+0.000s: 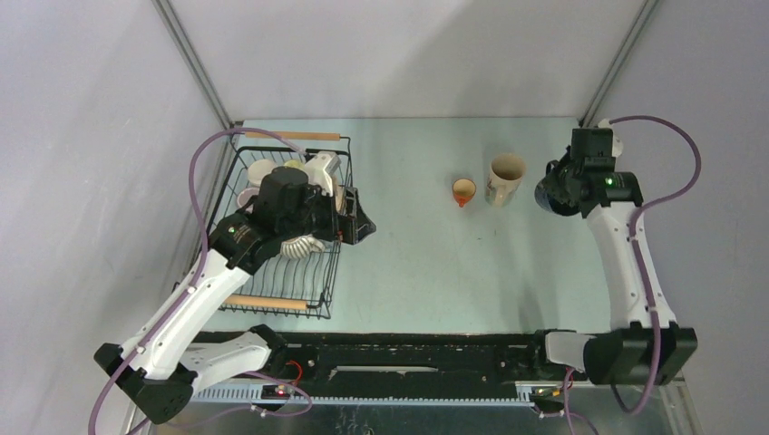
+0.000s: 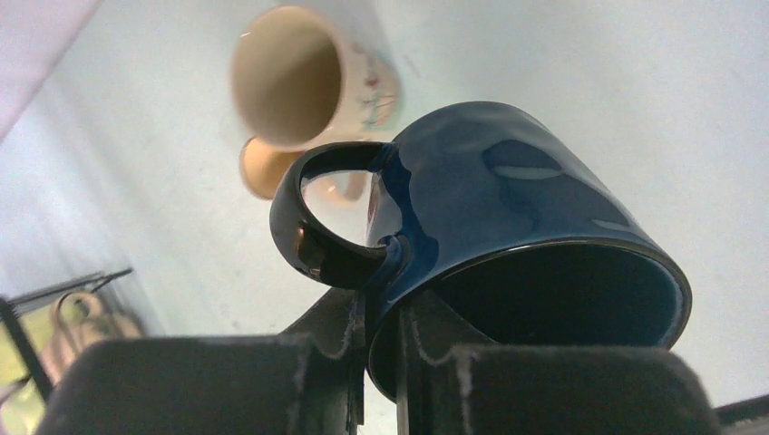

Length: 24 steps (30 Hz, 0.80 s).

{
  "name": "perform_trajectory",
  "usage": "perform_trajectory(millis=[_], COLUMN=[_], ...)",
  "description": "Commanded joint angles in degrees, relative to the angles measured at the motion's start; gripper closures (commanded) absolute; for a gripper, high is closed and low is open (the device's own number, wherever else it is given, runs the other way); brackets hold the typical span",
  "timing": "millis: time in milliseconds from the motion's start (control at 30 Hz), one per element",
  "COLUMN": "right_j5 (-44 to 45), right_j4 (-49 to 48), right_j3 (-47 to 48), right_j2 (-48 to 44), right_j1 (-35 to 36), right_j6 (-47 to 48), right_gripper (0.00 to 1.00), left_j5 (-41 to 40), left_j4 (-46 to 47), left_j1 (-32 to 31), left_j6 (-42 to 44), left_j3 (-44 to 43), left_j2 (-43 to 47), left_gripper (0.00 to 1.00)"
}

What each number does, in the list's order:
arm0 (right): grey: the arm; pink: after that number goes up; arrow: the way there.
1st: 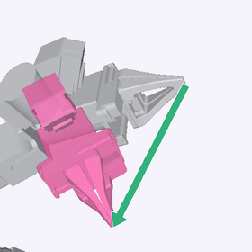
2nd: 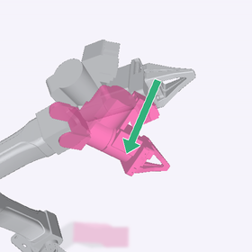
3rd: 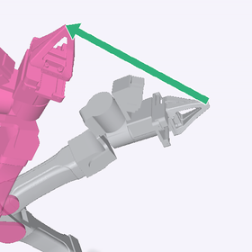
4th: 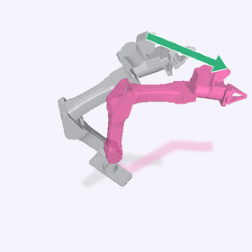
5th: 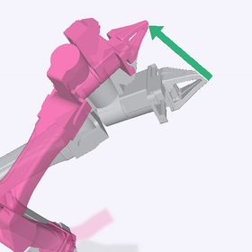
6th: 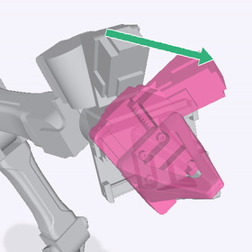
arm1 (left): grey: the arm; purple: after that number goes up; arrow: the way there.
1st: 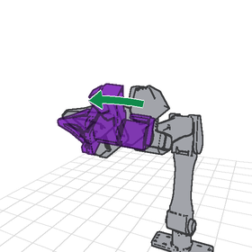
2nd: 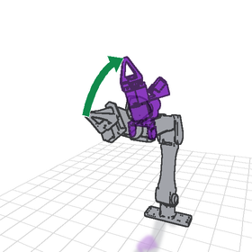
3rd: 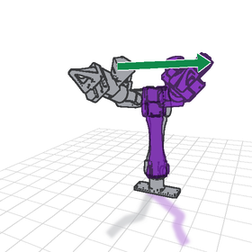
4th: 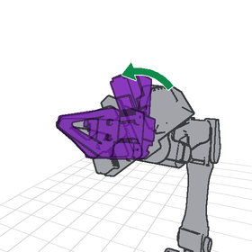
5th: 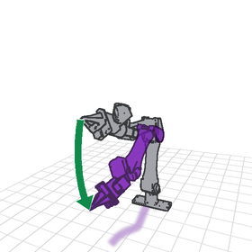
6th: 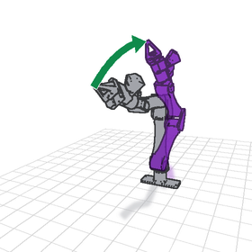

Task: Unload the cups from the dish rack
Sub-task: Place the cup at the center of the board.

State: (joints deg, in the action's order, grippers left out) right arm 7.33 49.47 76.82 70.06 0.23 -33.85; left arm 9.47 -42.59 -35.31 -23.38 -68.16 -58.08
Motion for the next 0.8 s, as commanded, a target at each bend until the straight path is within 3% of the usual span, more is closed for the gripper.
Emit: perform_trajectory(millis=[0, 767], right_j5=[2.1, -3.5], right_j4=[-2.08, 1.72], right_j3=[5.06, 28.99], right_j2=[5.96, 42.67], right_j1=[-3.91, -9.05], right_j6=[0.18, -1.73], right_gripper=[1.0, 1.0], left_j5=[-2.44, -4.78], left_j4=[1.69, 4.66], left_j1=[-1.02, -2.73], left_j6=[2.56, 3.4], left_j3=[1.38, 7.58], left_j2=[0.89, 3.44], left_gripper=[0.0, 0.0])
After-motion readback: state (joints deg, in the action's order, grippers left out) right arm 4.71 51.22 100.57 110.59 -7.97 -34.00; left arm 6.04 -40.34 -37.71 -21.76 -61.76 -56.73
